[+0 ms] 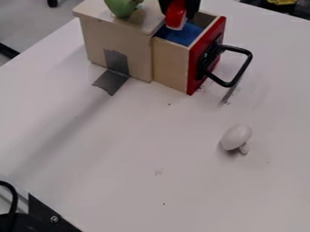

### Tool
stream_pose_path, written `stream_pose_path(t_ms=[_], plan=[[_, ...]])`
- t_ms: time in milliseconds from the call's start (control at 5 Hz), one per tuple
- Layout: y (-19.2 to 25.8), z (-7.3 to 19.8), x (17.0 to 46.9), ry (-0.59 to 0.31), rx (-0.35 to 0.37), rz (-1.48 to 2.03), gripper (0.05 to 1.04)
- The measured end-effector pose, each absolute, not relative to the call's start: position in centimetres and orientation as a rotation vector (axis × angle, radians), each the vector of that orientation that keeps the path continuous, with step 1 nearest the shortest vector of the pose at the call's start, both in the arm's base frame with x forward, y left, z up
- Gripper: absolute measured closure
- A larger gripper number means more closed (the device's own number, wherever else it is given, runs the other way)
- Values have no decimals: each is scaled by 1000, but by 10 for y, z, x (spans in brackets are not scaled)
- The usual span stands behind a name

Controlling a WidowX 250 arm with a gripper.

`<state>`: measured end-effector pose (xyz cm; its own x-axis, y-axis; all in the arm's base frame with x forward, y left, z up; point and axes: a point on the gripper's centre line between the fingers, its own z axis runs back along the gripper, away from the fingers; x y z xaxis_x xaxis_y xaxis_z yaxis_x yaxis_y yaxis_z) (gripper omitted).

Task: Put the red thing in the drawer

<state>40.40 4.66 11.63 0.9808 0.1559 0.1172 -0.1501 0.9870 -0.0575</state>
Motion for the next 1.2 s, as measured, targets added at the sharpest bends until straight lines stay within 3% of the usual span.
stream_pose_path(t_ms=[200, 400, 600, 800, 1000, 1200], plan=[[43, 109, 414, -111, -38, 139, 439], [40, 101, 417, -87, -40, 131, 141], [32, 100, 417, -83, -42, 107, 82], [21, 107, 415, -81, -32, 81, 85], [8, 147, 404, -163, -46, 67, 85], [5, 153, 392, -168, -62, 68, 85]])
